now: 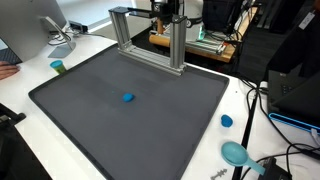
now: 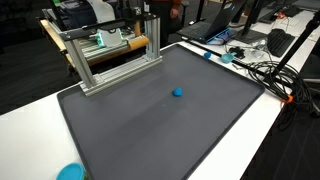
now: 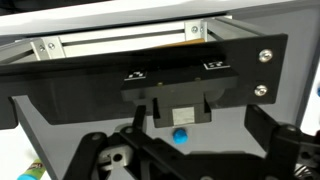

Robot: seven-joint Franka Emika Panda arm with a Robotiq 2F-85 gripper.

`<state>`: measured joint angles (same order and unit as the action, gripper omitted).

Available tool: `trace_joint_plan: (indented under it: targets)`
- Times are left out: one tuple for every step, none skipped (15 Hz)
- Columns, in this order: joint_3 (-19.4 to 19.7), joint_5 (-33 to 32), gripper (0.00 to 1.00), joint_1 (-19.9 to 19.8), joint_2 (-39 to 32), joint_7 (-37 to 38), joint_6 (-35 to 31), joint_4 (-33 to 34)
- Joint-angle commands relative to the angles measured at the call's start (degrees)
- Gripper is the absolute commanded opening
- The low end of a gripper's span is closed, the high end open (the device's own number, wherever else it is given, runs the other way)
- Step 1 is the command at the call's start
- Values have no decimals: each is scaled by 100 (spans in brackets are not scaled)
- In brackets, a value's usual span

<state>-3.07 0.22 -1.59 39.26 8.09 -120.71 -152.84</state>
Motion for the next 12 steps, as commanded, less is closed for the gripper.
trace_joint_plan:
  targets:
    - [65,-60,100,0,-76,-135,-130,56]
    - [57,-70,100,-1,-102,-142,-200,23]
    - [44,-86,100,-4,-129,-147,-252,-13]
    - [46,-83,100,0,-159,-159,-279,-37]
    - [38,-98,98,-5,-192,-163,-331,-72]
    - [25,-130,97,-17,-220,-158,-374,-92]
    - [9,-182,97,-40,-252,-140,-379,-96]
    - [15,-228,98,-56,-267,-150,-357,-94]
    - [28,-258,99,-53,-296,-185,-297,-80]
    - [39,-305,100,-48,-286,-241,-257,-94]
    - [53,-341,99,-42,-267,-292,-238,-112]
    - [85,-350,99,-30,-223,-364,-225,-140]
